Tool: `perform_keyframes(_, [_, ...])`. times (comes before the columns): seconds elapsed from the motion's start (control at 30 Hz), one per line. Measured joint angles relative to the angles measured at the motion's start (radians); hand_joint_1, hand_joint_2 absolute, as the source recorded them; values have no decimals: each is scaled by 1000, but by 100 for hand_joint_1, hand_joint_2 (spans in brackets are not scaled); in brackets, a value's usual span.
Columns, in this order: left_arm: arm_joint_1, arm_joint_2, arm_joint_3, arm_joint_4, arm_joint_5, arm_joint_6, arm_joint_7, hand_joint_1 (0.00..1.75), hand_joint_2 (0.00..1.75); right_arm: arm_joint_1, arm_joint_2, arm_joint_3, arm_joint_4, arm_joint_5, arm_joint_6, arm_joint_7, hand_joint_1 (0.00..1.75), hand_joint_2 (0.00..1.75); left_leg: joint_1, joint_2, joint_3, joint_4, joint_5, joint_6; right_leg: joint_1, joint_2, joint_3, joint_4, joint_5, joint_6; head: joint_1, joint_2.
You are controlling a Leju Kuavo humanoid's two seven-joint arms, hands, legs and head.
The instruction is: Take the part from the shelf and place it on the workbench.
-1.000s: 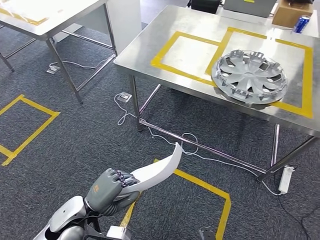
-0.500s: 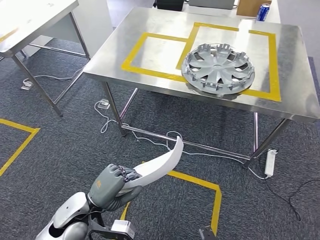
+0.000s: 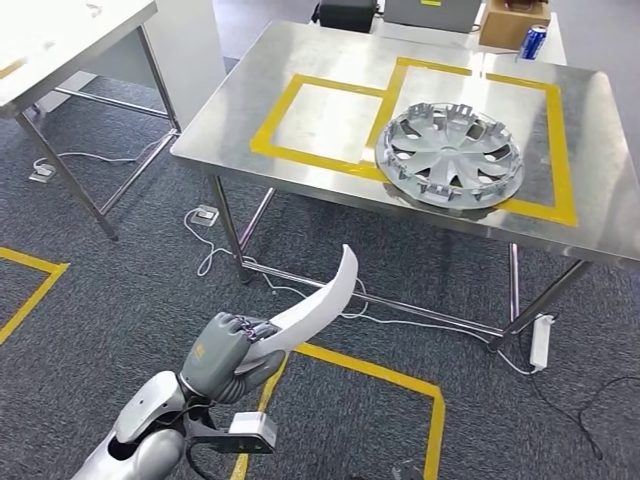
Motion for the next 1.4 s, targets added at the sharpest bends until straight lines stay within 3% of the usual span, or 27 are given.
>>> perform_keyframes(0.1, [-11, -17, 17, 21, 1, 10, 11, 175, 175, 5, 0, 0, 0, 0, -2, 0, 0, 175, 2, -11, 38, -8, -41, -14, 3, 13, 43, -154, 131, -6, 0, 0])
perform_keyframes(0.13, [-17, -24, 21, 28, -1, 13, 15, 175, 175, 6, 0, 0, 0, 0, -2, 0, 0, 175, 5, -15, 49, -14, -45, -21, 7, 13, 52, -169, 144, -12, -1, 0])
perform_keyframes(0.2, [-31, -36, 29, 36, -8, 20, 20, 175, 175, 2, 0, 0, 0, -3, -3, 0, 0, 175, 9, -18, 47, 12, -19, -35, 12, 4, 77, -176, 118, -28, -2, 0])
perform_keyframes(0.23, [-37, -41, 32, 41, -13, 24, 21, 175, 175, -1, 0, 0, 0, -4, -4, 0, 0, 175, 10, -16, 20, 66, 14, -42, 11, 1, 95, -184, 107, -35, -3, 0])
perform_keyframes(0.3, [-44, -47, 36, 53, -21, 33, 26, 175, 175, -1, 1, 0, 0, -6, -4, 0, 0, 175, 9, -10, -85, 213, 54, -54, 6, -7, 137, -199, 80, -43, -8, 0])
perform_keyframes(0.33, [-45, -50, 37, 59, -24, 37, 29, 175, 175, 2, 2, 0, -1, -7, -3, 1, 0, 175, 9, -9, -142, 270, 42, -58, 5, -10, 160, -205, 64, -45, -10, 0])
perform_keyframes(0.37, [-44, -52, 39, 63, -26, 41, 32, 175, 175, 4, 2, 0, -1, -8, -3, 1, 0, 175, 9, -8, -190, 301, 1, -61, 3, -14, 185, -211, 47, -46, -11, 0])
perform_keyframes(0.43, [-44, -55, 43, 71, -27, 46, 36, 175, 175, 8, 3, 0, -1, -9, -3, 2, 0, 175, 7, -7, -256, 298, -97, -58, -1, -19, 244, -221, 8, -47, -11, 0])
perform_keyframes(0.47, [-43, -57, 46, 75, -27, 49, 38, 175, 175, 9, 4, 0, -1, -10, -3, 2, 0, 175, 4, -5, -275, 270, -117, -55, -4, -21, 278, -226, -13, -45, -11, 0])
perform_keyframes(0.5, [-43, -58, 49, 78, -26, 52, 39, 175, 175, 10, 4, 0, -1, -10, -3, 2, 0, 175, 0, 4, -284, 224, -92, -49, -6, -25, 311, -232, -35, -41, -12, 0])
perform_keyframes(0.6, [-44, -64, 58, 85, -19, 61, 43, 175, 175, 17, 10, 0, -1, -13, -2, 3, 0, 175, -21, 75, -289, 24, 198, -22, -2, -42, 386, -258, -98, -28, -25, 0])
perform_keyframes(0.63, [-44, -69, 62, 87, -17, 64, 45, 175, 175, 19, 11, 0, -1, -15, -2, 4, 0, 175, -24, 86, -286, -19, 263, -16, 3, -50, 412, -270, -109, -22, -30, 0])
perform_keyframes(0.7, [-46, -79, 67, 89, -13, 70, 47, 175, 175, 16, 11, 0, -1, -17, -3, 5, 0, 175, -19, 65, -265, -40, 265, -13, 9, -62, 447, -267, -96, -10, -29, 0])
perform_keyframes(0.73, [-48, -83, 70, 89, -11, 73, 47, 175, 175, 12, 11, 0, -1, -18, -4, 4, 0, 175, -16, 51, -245, -44, 251, -8, 9, -58, 444, -229, -73, -6, -26, 0])
perform_keyframes(0.8, [-53, -92, 74, 92, -10, 75, 49, 175, 175, 5, 11, 0, -1, -21, -3, 3, 0, 175, -13, 29, -199, -45, 221, 3, 8, -36, 372, -100, -51, -7, -19, 0])
perform_keyframes(0.83, [-55, -96, 75, 95, -10, 76, 49, 175, 175, 4, 11, 0, -1, -22, -2, 3, 0, 175, -14, 20, -176, -45, 200, 7, 8, -25, 321, -35, -69, -10, -16, 0])
perform_keyframes(0.9, [-59, -107, 76, 102, -11, 76, 53, 175, 175, 6, 11, 0, -1, -27, 0, 7, 0, 175, -14, 1, -126, -45, 155, 10, 8, -15, 220, 32, -166, -8, -11, 0])
perform_keyframes(0.97, [-63, -114, 77, 109, -15, 76, 58, 175, 175, 7, 11, 0, -1, -32, 2, 11, 0, 175, -15, -13, -66, -45, 106, 9, 7, -14, 145, 10, -243, -4, -7, 0])
perform_keyframes(1.0, [-65, -117, 77, 113, -17, 76, 60, 175, 175, 7, 11, 0, -1, -33, 3, 13, 0, 175, -15, -17, -32, -45, 81, 8, 6, -14, 118, -26, -230, -2, -5, 0])
perform_keyframes(1.03, [-67, -119, 77, 118, -18, 75, 61, 175, 175, 9, 11, -1, -1, -36, 5, 18, 0, 175, -15, -18, -1, -46, 54, 6, 5, -14, 97, -77, -151, -1, -4, 0])
perform_keyframes(1.1, [-74, -125, 77, 133, -20, 74, 64, 175, 175, 13, 9, -1, -1, -44, 17, 33, 0, 175, -15, -21, 50, -41, 4, -2, 10, -17, 76, -165, 64, -11, -3, 0])
perform_keyframes(1.13, [-80, -128, 76, 141, -20, 74, 65, 175, 175, 11, 8, -2, 0, -48, 26, 41, 0, 175, -12, -23, 66, -41, -15, -10, 16, -18, 74, -185, 139, -21, -4, 0])
perform_keyframes(1.17, [-89, -131, 76, 148, -21, 74, 66, 175, 175, 7, 6, -2, 0, -50, 35, 47, 0, 175, -8, -23, 74, -36, -21, -17, 23, -18, 77, -188, 159, -33, -5, 0])
perform_keyframes(1.23, [-109, -139, 72, 155, -24, 72, 66, 175, 175, -2, 6, -2, 0, -50, 48, 50, 0, 175, -1, -20, 43, 21, 11, -33, 28, -14, 94, -193, 140, -51, -7, 0])
perform_keyframes(1.3, [-125, -146, 65, 169, -17, 58, 61, 175, 175, -3, 5, -2, 0, -50, 54, 50, 0, 175, 0, -15, -50, 151, 55, -46, 23, -13, 122, -215, 127, -64, -10, 0])
perform_keyframes(1.33, [-130, -148, 61, 178, -10, 46, 57, 175, 175, -2, 5, -2, 0, -50, 56, 49, 0, 175, 1, -13, -104, 211, 50, -50, 22, -12, 138, -225, 119, -67, -11, 0])
perform_keyframes(1.4, [-135, -150, 51, 196, -1, 25, 50, 175, 175, 0, 5, -2, 0, -50, 59, 49, 0, 175, 2, -11, -190, 271, -22, -55, 19, -8, 170, -236, 97, -68, -12, 0])
